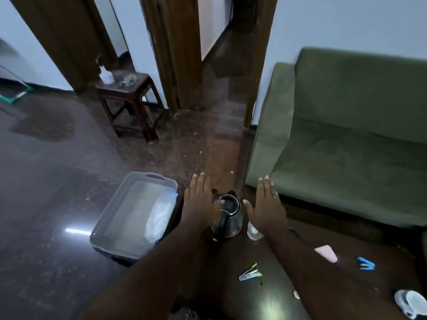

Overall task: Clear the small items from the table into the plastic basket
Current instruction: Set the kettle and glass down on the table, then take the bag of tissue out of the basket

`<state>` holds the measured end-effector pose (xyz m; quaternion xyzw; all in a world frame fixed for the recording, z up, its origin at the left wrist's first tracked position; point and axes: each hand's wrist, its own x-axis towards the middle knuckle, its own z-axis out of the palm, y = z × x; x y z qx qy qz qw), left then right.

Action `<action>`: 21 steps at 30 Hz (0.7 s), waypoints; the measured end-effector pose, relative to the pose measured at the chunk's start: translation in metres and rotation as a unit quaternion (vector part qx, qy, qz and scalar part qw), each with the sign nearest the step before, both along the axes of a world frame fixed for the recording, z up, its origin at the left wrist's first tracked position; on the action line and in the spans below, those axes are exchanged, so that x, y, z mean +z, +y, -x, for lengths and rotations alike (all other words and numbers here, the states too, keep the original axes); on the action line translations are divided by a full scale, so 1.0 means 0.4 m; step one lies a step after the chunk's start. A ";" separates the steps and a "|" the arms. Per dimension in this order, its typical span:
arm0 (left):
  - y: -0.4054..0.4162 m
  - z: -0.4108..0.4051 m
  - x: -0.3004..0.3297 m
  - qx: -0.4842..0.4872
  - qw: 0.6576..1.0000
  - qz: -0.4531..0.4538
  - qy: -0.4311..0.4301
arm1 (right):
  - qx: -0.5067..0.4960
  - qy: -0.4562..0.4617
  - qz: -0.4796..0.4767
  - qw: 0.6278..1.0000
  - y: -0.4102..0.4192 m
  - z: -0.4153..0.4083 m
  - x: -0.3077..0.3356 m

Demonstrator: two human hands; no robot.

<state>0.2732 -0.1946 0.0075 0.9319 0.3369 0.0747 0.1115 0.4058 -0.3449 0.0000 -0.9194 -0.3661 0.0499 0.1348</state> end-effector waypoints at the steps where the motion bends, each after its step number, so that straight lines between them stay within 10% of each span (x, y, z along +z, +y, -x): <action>1: 0.005 0.006 0.043 -0.011 0.999 -0.030 -0.015 | 0.009 -0.033 -0.012 0.999 0.006 0.006 0.046; 21: 0.138 0.218 0.273 0.052 0.987 -0.149 -0.042 | 0.096 -0.118 -0.045 0.987 0.179 0.123 0.267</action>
